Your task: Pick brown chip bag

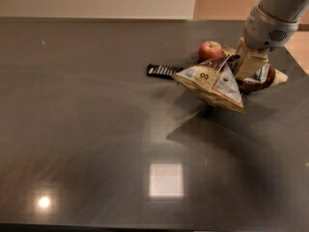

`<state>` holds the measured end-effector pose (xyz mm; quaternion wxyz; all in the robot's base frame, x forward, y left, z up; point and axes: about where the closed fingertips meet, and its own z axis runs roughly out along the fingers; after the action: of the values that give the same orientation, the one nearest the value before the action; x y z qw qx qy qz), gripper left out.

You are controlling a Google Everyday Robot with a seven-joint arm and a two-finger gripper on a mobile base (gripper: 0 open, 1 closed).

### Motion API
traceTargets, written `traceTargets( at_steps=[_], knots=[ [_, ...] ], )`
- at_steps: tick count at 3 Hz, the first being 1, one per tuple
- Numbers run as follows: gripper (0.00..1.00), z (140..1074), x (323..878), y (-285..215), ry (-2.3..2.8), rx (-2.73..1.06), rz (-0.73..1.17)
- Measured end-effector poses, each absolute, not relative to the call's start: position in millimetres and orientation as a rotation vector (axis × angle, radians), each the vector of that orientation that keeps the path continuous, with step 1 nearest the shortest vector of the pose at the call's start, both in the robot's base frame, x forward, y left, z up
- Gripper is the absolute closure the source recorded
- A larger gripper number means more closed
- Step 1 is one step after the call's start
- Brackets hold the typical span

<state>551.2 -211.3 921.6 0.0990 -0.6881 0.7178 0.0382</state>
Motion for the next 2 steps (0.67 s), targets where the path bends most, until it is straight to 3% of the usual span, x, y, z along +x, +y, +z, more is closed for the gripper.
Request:
traceTargets(
  at_steps=[2],
  knots=[
    [1.0, 965, 533, -189, 2.037, -2.035, 0.112]
  ],
)
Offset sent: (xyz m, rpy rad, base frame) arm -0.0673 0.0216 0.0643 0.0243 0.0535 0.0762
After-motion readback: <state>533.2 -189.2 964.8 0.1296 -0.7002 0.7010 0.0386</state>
